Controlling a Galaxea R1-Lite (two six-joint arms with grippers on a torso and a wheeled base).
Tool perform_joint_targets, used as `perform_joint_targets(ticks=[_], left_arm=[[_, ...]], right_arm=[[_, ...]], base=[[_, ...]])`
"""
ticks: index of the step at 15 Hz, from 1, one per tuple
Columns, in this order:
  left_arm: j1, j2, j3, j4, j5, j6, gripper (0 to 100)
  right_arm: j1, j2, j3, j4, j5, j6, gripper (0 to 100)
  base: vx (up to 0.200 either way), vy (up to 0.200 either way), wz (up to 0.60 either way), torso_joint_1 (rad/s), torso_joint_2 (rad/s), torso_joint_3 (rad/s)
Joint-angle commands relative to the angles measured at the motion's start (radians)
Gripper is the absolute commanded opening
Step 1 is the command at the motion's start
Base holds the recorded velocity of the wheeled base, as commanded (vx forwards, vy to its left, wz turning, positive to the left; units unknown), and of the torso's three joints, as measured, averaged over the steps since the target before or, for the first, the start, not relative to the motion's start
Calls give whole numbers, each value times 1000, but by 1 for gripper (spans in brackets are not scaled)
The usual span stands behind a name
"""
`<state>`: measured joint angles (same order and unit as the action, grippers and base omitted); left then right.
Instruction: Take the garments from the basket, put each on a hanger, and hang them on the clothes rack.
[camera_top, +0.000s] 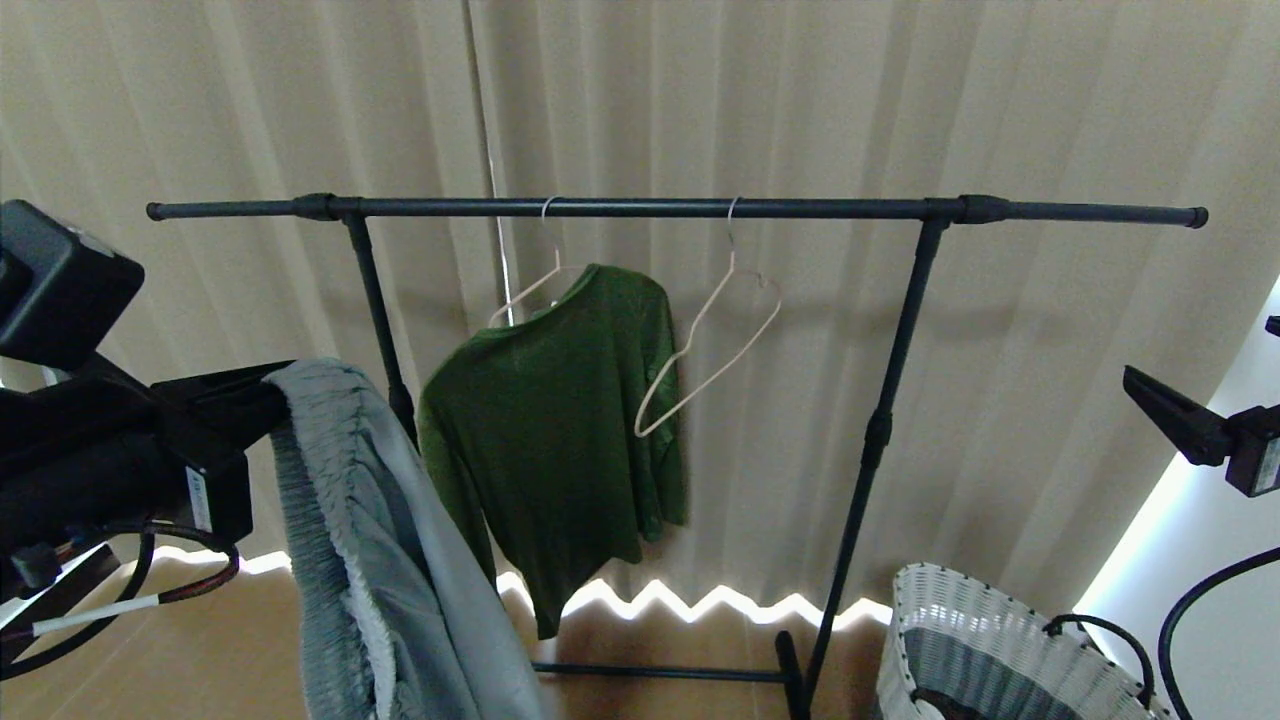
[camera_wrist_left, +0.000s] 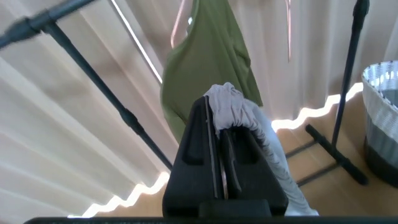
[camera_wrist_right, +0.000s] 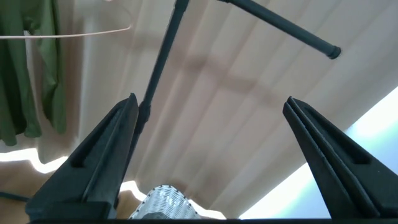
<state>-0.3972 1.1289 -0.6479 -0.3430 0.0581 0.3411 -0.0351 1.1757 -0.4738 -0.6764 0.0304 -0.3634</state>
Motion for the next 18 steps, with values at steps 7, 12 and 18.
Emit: perform_joint_targets(ticks=[7,12,18], left_arm=[[1,2,5,-4,0,-2,0],[1,3,4,-4,0,-2,0],[1,3,2,-5,0,-1,0]], right_arm=[[0,10,-3,0,0,-2,100],[0,16,-6,0,0,-2,100],[0,19,-22,1,2,0,100]], base=[[0,86,0,7,-9,-6],[0,200,0,6,3,0],[0,200,0,6,1,2]])
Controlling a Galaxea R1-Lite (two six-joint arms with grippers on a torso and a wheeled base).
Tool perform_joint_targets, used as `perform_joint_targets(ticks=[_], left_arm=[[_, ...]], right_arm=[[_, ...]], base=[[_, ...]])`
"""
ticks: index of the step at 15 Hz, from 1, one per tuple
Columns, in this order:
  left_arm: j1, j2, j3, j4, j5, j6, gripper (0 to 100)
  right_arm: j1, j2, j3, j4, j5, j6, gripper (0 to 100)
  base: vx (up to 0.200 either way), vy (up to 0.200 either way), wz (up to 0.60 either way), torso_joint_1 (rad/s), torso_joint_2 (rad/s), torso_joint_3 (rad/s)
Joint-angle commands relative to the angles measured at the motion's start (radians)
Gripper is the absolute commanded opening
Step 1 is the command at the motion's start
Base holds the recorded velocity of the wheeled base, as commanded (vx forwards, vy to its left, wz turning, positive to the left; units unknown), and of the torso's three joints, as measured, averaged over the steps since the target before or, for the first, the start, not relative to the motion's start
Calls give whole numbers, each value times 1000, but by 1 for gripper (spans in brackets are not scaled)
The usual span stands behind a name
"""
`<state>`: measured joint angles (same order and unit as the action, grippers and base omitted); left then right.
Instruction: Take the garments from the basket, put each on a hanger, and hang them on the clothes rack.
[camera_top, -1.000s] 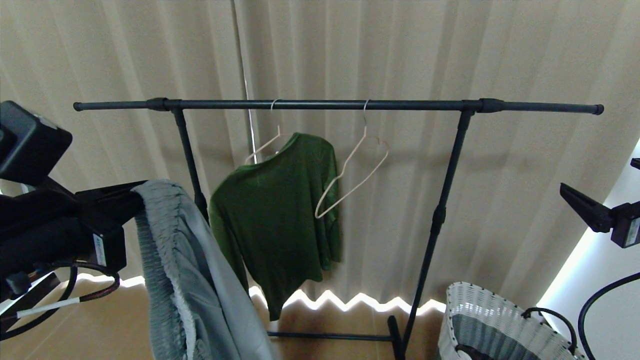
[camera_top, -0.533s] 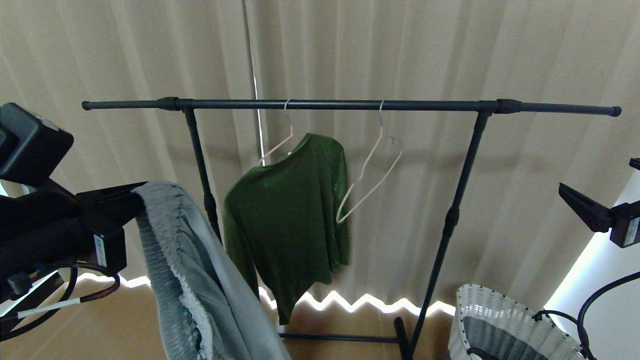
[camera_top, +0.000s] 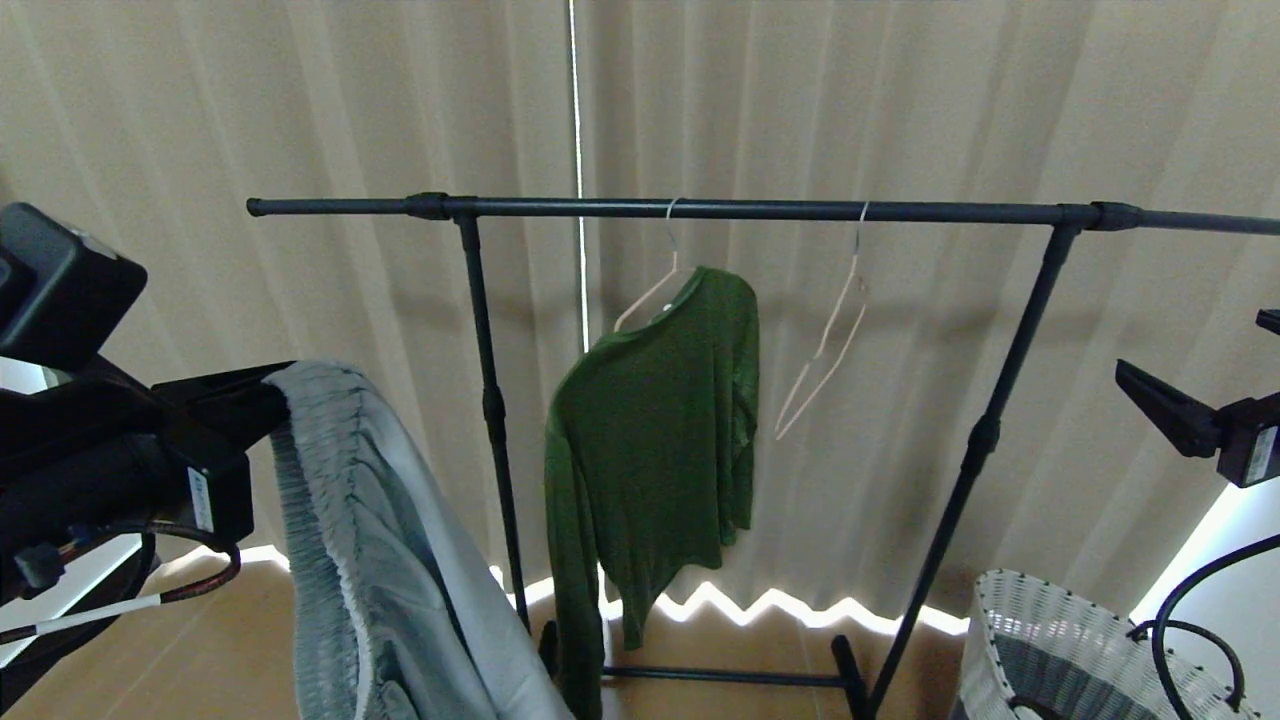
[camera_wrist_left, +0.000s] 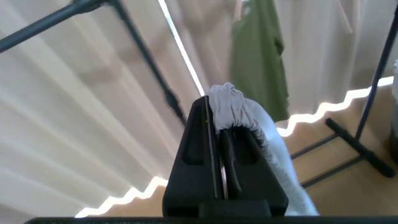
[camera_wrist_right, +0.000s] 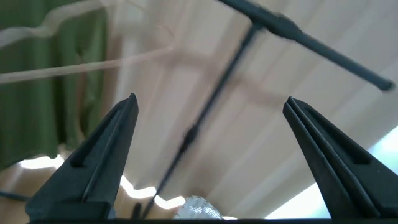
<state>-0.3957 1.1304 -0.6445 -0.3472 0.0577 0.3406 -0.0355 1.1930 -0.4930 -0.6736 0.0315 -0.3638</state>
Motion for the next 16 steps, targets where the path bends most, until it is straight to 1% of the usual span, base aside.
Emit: perform_joint_targets(ticks=[1,10,16], left_arm=[[0,2,0,-1,1,1,0],[0,2,8,-3,4,-5,0],[2,3,6,-3,4,-11,0]], right_arm=[[0,2,-1,-1,1,0,100],[0,13,-9,-3,1,16,100],[0,14,-1,-1,4,31,100]], base=[[0,200,0,12,2,2],[0,0,0,0,0,0],[200,0,0,1,0,2]])
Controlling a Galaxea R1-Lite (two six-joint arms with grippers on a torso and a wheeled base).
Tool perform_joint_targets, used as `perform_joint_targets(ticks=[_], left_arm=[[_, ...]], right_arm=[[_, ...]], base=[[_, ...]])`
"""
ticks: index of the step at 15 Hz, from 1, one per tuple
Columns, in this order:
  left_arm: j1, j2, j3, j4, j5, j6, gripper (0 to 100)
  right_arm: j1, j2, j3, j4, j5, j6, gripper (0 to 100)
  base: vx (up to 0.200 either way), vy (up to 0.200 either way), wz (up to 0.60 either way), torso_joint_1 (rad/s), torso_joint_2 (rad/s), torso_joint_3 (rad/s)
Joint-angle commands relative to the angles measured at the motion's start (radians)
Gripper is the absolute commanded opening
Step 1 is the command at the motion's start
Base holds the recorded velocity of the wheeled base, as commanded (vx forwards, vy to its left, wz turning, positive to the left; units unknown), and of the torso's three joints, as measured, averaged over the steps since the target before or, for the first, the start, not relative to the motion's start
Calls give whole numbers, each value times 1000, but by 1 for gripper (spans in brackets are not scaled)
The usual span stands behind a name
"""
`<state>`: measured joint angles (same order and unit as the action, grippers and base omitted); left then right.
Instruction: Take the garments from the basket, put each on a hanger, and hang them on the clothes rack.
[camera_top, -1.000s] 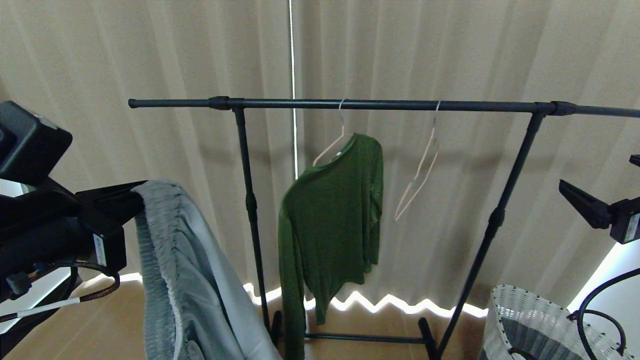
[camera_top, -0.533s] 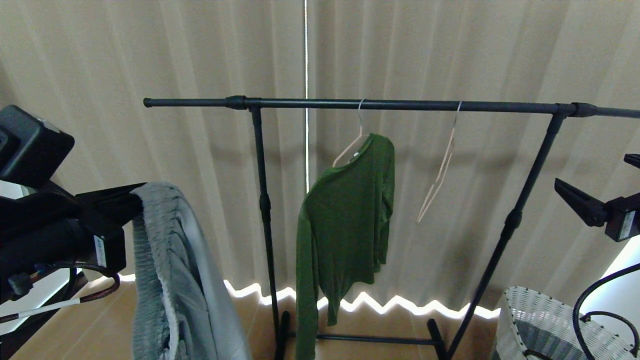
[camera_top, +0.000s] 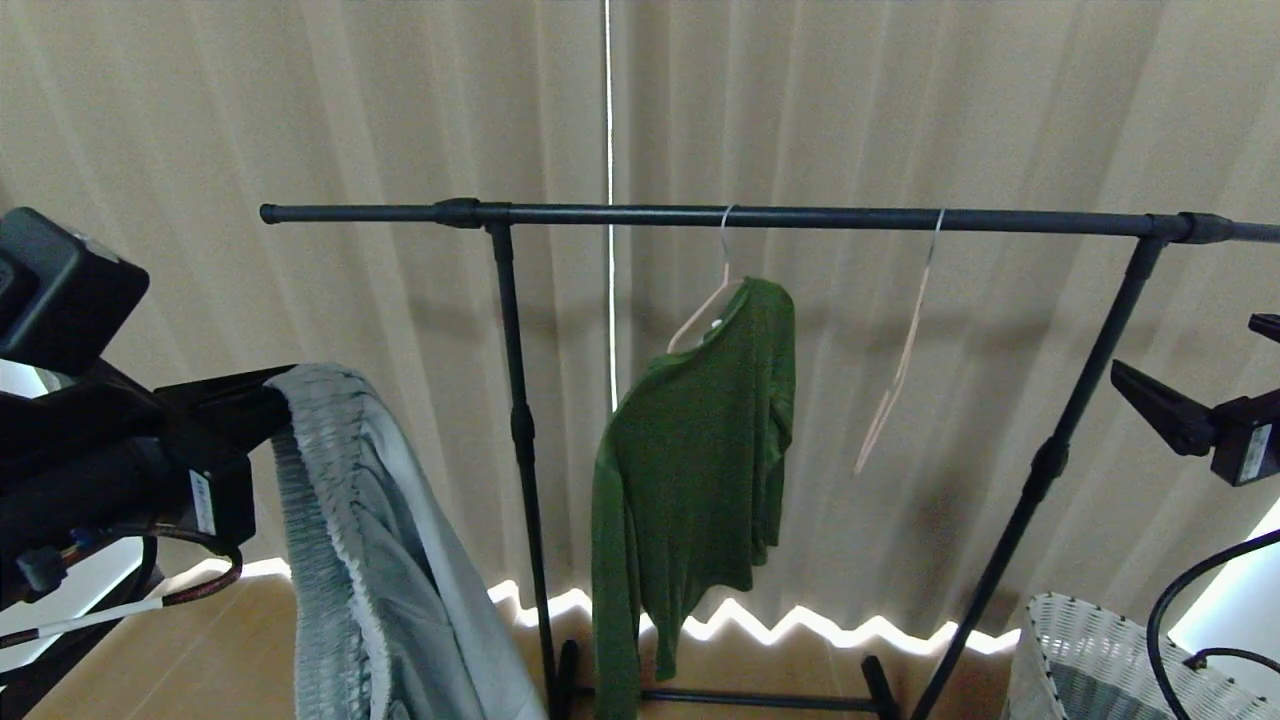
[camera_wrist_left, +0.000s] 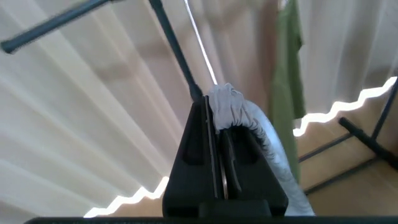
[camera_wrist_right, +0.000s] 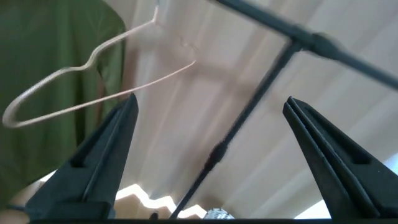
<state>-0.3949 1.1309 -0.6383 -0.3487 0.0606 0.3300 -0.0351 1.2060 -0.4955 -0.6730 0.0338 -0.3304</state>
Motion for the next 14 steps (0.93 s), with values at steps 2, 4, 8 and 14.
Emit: perform_joint_targets(ticks=[2,4,8,14], left_arm=[[22,1,-3,-1,1,-2,0],[39,1,3,-3,1,0,0],[47,9,63,-59,1,1,0],[108,70,95,-154,-2,9,0]], right_arm=[[0,3,12,1,5,36,100],[1,21,6,0,8,53,100],[158,46,-14,16,23,271,100],[313,161,-49,67,-31,312,100]], base=[[200,0,0,5,0,5],[200,0,0,2,2,2],[0,0,0,0,0,0],[0,0,0,0,0,0]])
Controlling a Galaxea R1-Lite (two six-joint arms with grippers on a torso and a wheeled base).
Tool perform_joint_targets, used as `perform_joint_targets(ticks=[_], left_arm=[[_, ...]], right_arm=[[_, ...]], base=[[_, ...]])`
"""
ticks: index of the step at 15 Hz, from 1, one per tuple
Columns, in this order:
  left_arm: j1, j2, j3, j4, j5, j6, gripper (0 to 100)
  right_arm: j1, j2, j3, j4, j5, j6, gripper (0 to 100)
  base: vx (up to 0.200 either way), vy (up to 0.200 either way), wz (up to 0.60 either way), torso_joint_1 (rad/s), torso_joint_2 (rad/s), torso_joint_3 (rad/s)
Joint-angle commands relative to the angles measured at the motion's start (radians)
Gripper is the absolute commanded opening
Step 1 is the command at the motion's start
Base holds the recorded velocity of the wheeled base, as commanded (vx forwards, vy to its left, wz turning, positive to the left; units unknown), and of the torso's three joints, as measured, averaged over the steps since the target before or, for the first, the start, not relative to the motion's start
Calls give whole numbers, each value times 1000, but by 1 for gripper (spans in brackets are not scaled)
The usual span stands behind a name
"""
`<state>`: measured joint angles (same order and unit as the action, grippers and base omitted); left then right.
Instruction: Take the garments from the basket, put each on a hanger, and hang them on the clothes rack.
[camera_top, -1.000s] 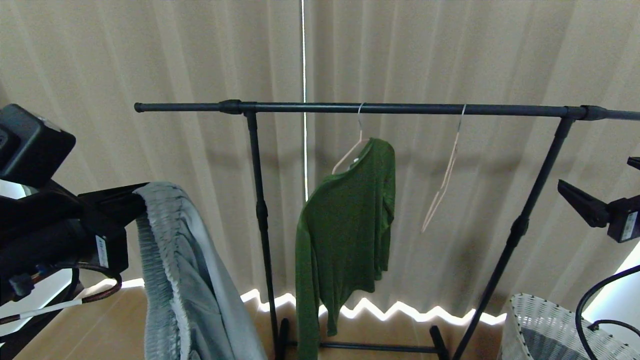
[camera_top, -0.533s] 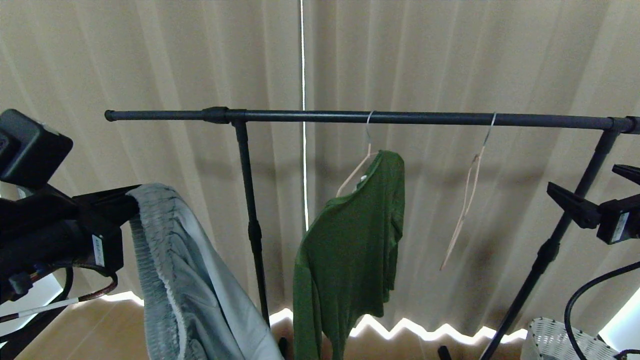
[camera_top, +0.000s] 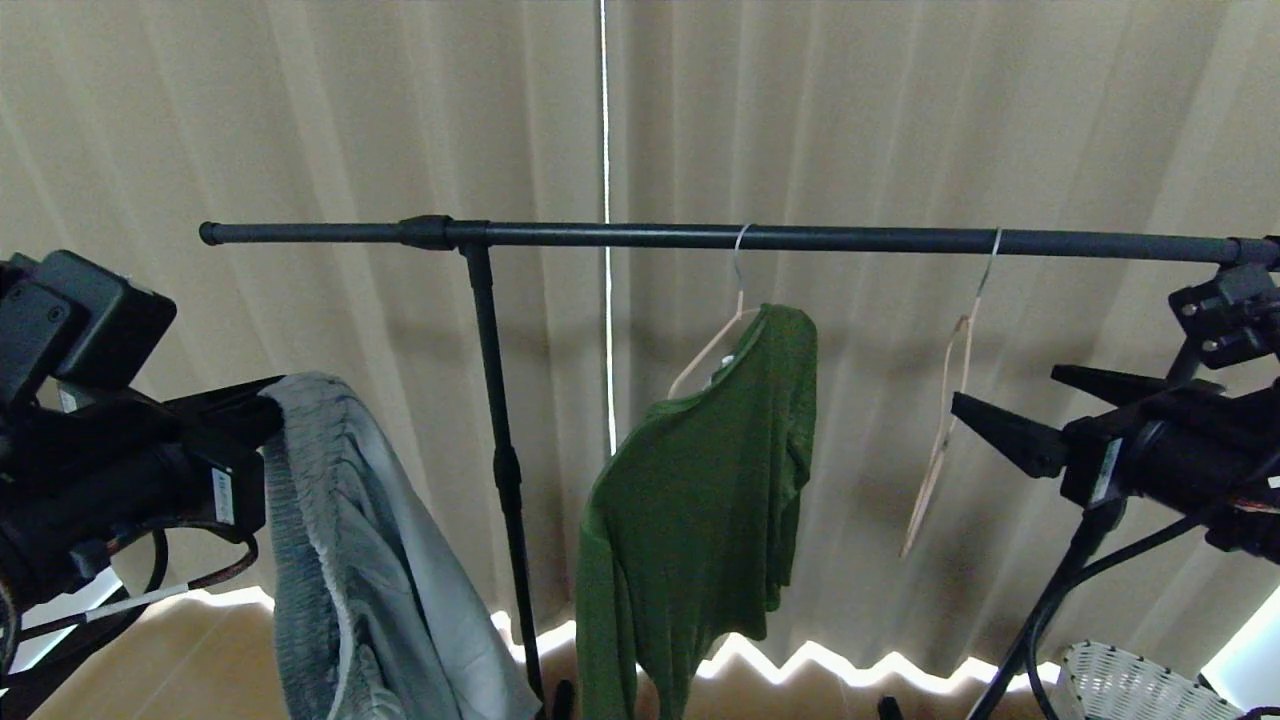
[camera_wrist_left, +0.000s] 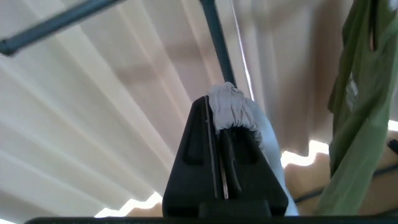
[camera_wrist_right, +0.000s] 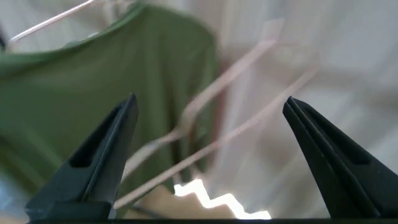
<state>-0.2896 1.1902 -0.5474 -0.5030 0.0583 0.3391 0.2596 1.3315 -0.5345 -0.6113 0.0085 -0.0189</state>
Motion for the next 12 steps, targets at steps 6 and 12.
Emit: perform_joint_targets(ticks=[6,12], left_arm=[[-6,12,29,-5,-2,3,0],[-33,11,50,-6,-3,1,0]], right_arm=[[20,138,-173,220,-188,88,100],[13,179,-216,288,-275,88,100]], base=[[0,0,0,0,0,0],[0,0,0,0,0,0]])
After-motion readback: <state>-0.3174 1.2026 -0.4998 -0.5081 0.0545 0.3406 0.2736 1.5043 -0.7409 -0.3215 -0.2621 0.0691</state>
